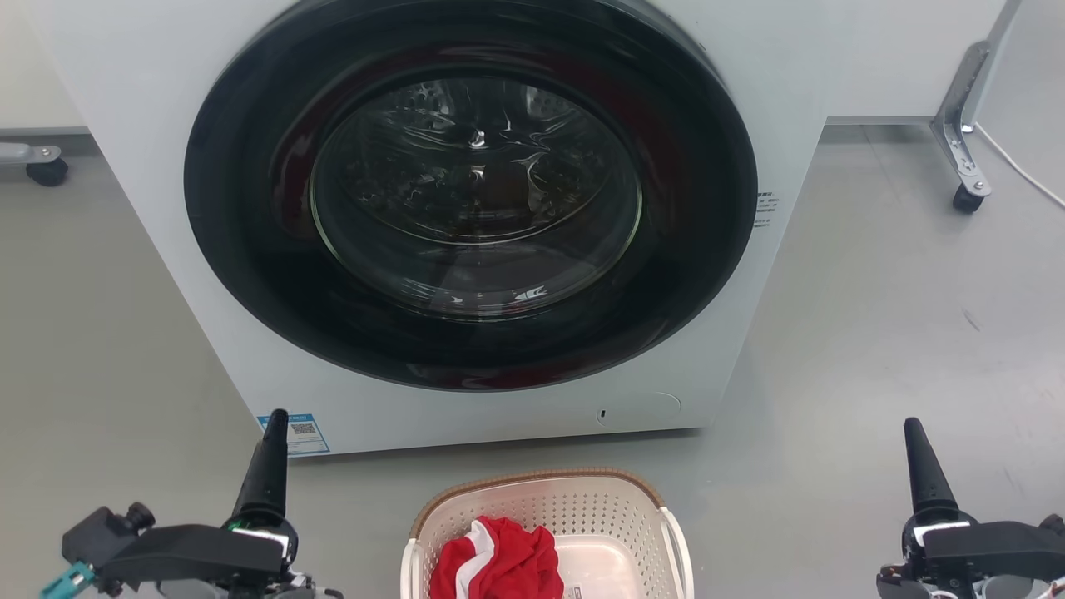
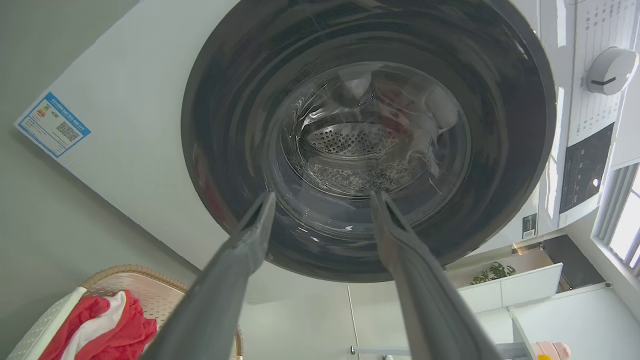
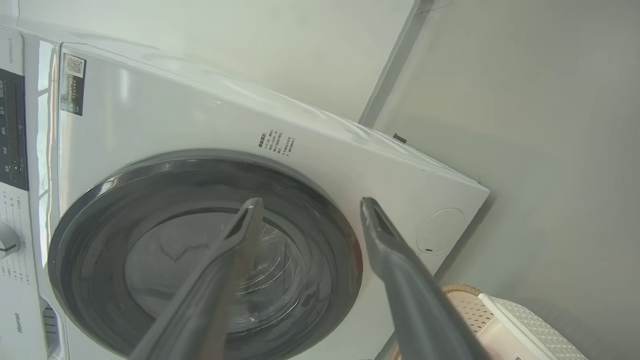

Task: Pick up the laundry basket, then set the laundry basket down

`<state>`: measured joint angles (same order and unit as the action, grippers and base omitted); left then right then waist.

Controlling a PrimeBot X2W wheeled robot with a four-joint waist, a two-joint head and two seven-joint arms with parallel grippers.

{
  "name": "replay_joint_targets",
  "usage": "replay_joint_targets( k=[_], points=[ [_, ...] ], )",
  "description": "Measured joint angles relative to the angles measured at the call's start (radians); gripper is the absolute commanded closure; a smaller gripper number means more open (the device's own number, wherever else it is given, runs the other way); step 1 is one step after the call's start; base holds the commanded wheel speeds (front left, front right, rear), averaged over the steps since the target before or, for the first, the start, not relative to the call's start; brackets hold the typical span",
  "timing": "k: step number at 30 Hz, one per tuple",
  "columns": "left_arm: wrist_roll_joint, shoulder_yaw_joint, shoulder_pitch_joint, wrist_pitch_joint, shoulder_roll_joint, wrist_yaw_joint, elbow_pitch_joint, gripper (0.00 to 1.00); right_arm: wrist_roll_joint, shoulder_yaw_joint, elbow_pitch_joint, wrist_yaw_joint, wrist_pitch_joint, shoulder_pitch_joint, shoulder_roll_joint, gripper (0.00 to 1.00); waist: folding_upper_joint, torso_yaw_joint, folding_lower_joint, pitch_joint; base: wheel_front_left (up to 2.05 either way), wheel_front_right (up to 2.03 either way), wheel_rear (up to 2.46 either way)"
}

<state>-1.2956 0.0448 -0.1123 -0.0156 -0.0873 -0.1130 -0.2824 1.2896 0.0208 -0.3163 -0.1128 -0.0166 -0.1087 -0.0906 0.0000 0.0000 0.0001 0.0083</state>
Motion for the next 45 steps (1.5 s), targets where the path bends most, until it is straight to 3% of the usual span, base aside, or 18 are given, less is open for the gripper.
replay_joint_targets(
  k=[26, 45],
  points=[
    [0.441, 0.125, -0.034, -0.093, -0.063, 0.061, 0.090, 0.00, -0.438, -0.130, 0.056, 0.087, -0.091, -0.027, -0.077, 0.00, 0.0000, 0.001, -0.0002, 0.012, 0.00, 0.00, 0.00],
    [0.639, 0.189, -0.035, -0.155, -0.071, 0.088, 0.084, 0.00, -0.704, -0.211, 0.067, 0.125, -0.154, -0.028, -0.106, 0.00, 0.0000, 0.002, -0.0002, 0.018, 0.00, 0.00, 0.00]
  ],
)
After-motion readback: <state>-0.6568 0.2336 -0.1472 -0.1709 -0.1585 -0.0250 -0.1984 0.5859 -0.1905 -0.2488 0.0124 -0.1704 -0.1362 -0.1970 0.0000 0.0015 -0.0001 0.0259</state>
